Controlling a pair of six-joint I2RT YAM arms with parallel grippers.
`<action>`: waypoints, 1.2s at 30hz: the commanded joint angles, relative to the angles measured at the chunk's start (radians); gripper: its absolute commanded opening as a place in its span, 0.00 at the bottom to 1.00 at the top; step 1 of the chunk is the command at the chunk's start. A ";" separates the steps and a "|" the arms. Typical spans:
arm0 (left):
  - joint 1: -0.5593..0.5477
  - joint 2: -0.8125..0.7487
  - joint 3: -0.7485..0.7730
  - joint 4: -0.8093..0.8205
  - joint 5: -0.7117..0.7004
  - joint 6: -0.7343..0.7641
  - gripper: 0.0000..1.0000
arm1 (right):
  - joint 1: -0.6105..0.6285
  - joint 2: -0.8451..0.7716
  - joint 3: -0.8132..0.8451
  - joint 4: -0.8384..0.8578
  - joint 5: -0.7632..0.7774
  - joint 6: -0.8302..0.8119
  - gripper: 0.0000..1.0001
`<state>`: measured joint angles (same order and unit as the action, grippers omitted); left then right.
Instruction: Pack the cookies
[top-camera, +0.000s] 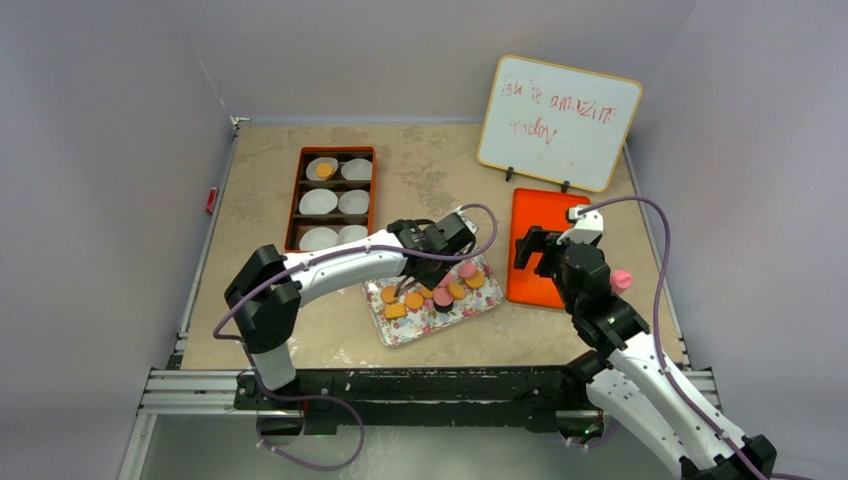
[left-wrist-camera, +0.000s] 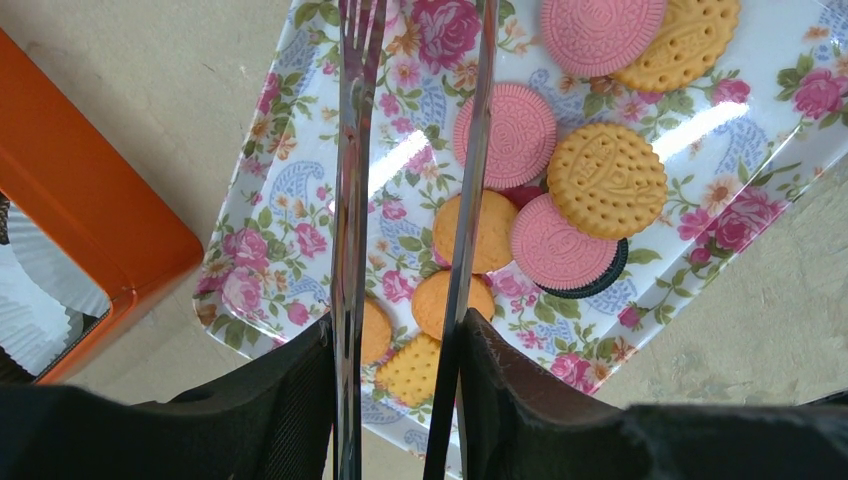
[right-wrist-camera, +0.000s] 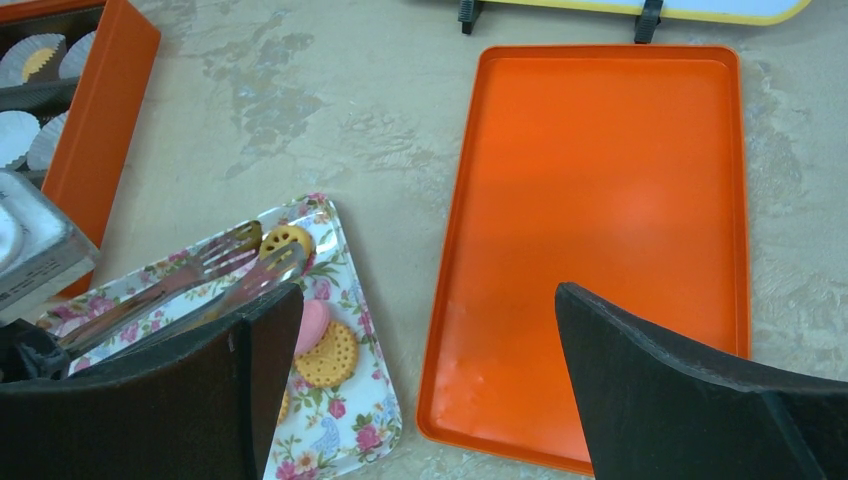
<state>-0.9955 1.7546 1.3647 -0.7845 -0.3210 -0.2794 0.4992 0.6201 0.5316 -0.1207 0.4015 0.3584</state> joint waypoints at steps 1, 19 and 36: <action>-0.001 0.015 0.046 0.036 -0.004 -0.021 0.41 | 0.001 -0.002 -0.002 0.031 0.010 0.008 0.99; -0.002 0.022 0.068 0.008 -0.030 -0.018 0.36 | 0.001 -0.004 -0.005 0.035 0.013 0.005 0.99; 0.009 -0.131 0.024 0.014 -0.053 0.000 0.32 | 0.001 0.007 0.001 0.042 0.007 0.004 0.99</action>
<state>-0.9951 1.6882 1.3914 -0.7792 -0.3458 -0.2779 0.4992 0.6220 0.5316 -0.1188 0.4015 0.3584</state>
